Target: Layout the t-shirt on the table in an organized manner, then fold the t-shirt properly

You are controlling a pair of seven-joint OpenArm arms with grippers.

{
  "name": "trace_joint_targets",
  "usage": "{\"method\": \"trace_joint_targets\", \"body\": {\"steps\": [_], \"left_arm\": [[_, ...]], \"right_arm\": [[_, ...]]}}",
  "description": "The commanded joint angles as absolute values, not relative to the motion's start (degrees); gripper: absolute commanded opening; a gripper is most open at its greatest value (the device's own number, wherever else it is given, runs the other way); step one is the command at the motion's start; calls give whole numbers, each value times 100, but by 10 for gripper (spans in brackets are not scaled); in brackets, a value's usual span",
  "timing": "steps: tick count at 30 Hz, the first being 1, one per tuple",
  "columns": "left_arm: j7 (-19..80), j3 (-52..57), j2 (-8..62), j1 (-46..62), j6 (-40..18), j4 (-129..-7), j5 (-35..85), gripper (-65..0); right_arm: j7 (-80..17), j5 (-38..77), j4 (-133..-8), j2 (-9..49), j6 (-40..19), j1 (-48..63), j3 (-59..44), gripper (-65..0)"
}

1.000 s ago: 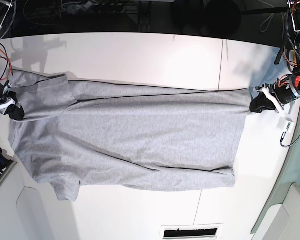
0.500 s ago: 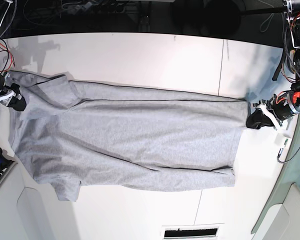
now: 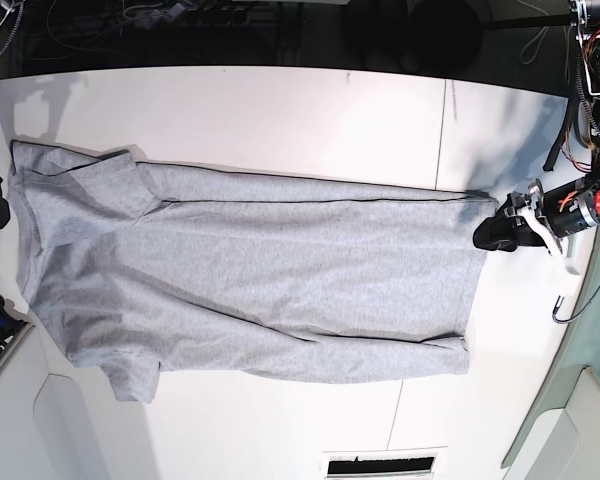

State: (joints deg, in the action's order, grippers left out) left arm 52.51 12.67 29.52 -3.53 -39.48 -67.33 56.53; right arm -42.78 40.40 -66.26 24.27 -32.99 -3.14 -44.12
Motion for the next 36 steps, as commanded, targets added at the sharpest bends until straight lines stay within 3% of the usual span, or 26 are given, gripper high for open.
{"method": "trace_joint_targets", "body": {"steps": [1, 6, 11, 17, 36], "left_arm": [[5273, 1310, 3055, -427, -4000, -6820, 5852, -332], [5387, 1310, 2980, -364, -4000, -6820, 6191, -332], [5382, 1310, 2904, -364, -4000, -6820, 6193, -331], [5111, 1310, 2906, -364, -4000, -6805, 5664, -213], [4091, 1310, 2668, -978, -3509, -5439, 3951, -214]], "right_arm": [[-4202, 4091, -6707, 2558, -3319, -309, -4495, -324], [-4018, 3841, -6698, 2552, -3249, 84, -4525, -319], [-3876, 3728, -6554, 2550, -3212, 340, -4523, -214], [-3682, 3951, -5743, 2545, -3264, 336, -4235, -215], [-3747, 4049, -5743, 1857, -3345, -228, -3798, -215]]}}
